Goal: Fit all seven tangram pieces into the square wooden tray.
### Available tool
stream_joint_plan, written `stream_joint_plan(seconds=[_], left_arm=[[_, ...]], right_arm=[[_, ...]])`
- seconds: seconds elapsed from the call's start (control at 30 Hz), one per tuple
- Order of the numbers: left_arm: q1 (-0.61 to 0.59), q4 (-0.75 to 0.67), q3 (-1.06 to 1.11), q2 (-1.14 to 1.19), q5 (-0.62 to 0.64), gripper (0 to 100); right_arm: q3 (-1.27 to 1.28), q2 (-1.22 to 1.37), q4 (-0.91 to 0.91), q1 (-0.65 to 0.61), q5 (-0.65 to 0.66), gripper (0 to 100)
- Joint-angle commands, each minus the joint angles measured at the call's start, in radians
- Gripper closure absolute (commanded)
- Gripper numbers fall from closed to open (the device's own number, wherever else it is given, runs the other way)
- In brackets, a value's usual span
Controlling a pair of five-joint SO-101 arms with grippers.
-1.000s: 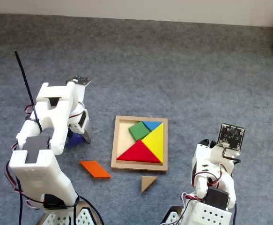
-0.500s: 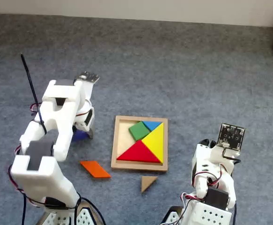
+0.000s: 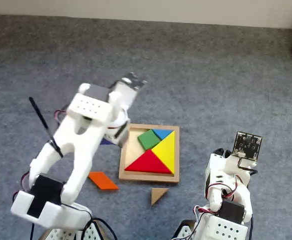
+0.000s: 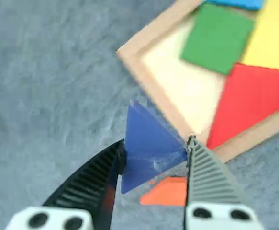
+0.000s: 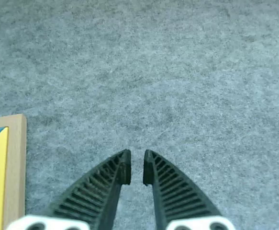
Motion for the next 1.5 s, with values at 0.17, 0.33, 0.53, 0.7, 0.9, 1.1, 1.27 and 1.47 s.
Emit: stream_joint_plan(seconds=[0.17, 0.33, 0.53, 0.7, 0.9, 1.1, 1.27, 1.47], left_arm=[[0.157, -0.144, -0.010, -0.027, -0.377, 98], [0.197, -0.227, -0.010, -0.025, -0.397, 98], [0.234, -0.247, -0.005, -0.021, -0.284, 99], [0.226, -0.253, -0.016, 0.048, 0.072, 98], [0.226, -0.301, -0.016, 0.070, 0.512, 98], [0.234, -0.331, -0.007, 0.070, 0.735, 99], [0.214, -0.359, -0.005, 0.079, 1.017, 99], [0.214, -0.359, -0.005, 0.079, 1.336, 99]], right_arm=[[0.104, -0.007, -0.019, 0.005, -0.011, 94.4], [0.104, -0.007, -0.019, 0.005, -0.011, 94.4], [0.104, -0.007, -0.019, 0.005, -0.011, 94.4], [0.104, -0.007, -0.019, 0.005, -0.011, 94.4], [0.104, -0.007, -0.019, 0.005, -0.011, 94.4], [0.104, -0.007, -0.019, 0.005, -0.011, 94.4], [0.104, -0.007, -0.019, 0.005, -0.011, 94.4], [0.104, -0.007, -0.019, 0.005, -0.011, 94.4]])
